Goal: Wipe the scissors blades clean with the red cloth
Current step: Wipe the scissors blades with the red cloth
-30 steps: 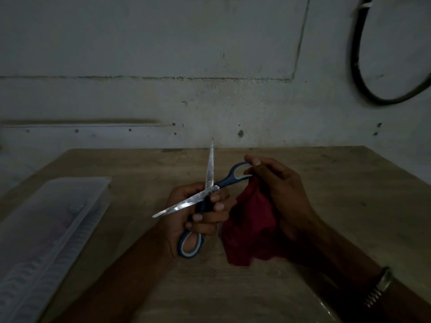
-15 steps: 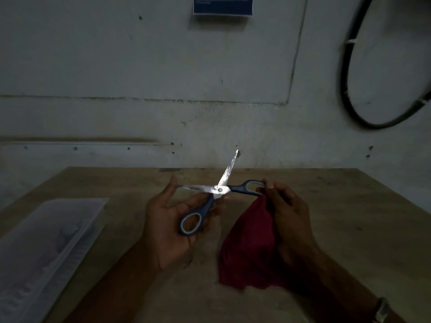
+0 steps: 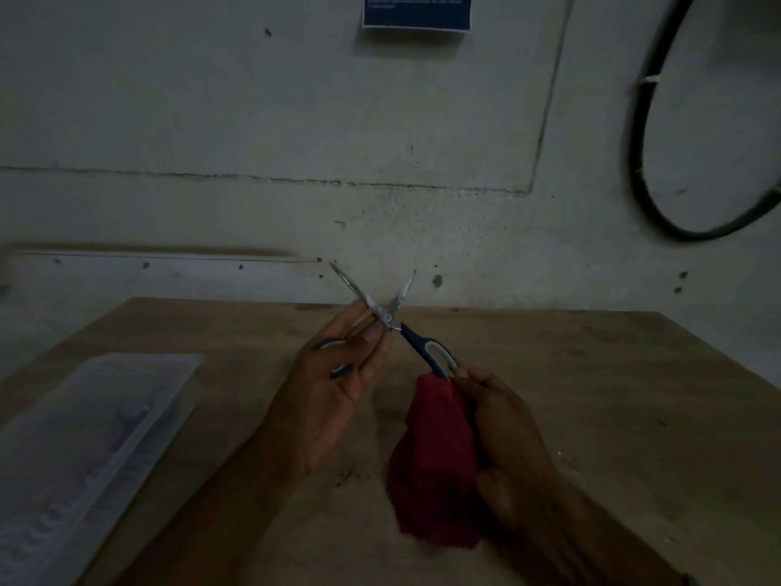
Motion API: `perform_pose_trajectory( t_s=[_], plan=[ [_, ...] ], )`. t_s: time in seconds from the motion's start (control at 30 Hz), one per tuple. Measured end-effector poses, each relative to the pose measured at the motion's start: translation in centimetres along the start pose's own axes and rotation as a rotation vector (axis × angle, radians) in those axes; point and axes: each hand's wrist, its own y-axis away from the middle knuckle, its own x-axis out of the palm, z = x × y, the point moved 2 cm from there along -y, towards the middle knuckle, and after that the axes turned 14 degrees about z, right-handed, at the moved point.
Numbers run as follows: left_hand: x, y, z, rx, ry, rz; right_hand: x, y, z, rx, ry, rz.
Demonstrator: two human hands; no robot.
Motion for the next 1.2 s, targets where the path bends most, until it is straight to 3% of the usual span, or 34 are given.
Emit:
perform_pose_trajectory(
  t_s=[0.1,0.17,0.3,0.47,0.57,0.63,0.73,0.8,0.93,1.0,1.13,1.2],
  plan=[
    [-0.7,-0.3,-0.4,-0.016,-0.309,-0.128,-0.2,0.2,0.6,-0.092,0.18,-0.038],
    [-1.7,-0.3,-0.5,-0.001,-0.248,-0.206,0.1,0.6,1.0,-0.139,0.269,-0.013],
    [-3.1,-0.3,0.1,0.046,0.114,-0.318,1.3,1.4,1.5,-0.174,0.339,0.045],
    [-3.2,0.1,1.7,-0.096,-0.099,-0.307,1.3,1.7,1.8,-0.122,0.435,0.091],
    [-3.7,0.1,1.7,-0.141,-0.107,-0.308,0.9,1.6,3.0,-0.023,0.532,0.161],
    [-3.8,0.1,1.5,-0.121,-0.147,-0.33,0.7,1.5,3.6,-0.008,0.725,0.184],
    [-3.5,0.1,0.9,-0.057,-0.2,-0.367,-0.1,1.2,5.3,-0.032,1.083,0.056],
    [-3.5,0.0,0.6,-0.029,-0.214,-0.39,-0.8,1.2,6.7,0.058,1.171,0.035],
    [-3.2,-0.3,1.0,-0.012,-0.441,-0.453,-2.6,2.2,8.1,0.386,0.938,0.447],
    [-3.2,-0.3,1.2,0.001,-0.457,-0.399,-3.2,2.8,9.2,0.33,0.699,0.58],
    [-3.0,-0.1,0.8,0.007,-0.454,-0.341,-3.8,2.2,10.7,-0.133,0.082,0.41],
    [-2.7,0.1,0.7,0.019,-0.438,-0.311,-3.4,1.8,10.1,-0.217,0.004,0.317]
  ],
)
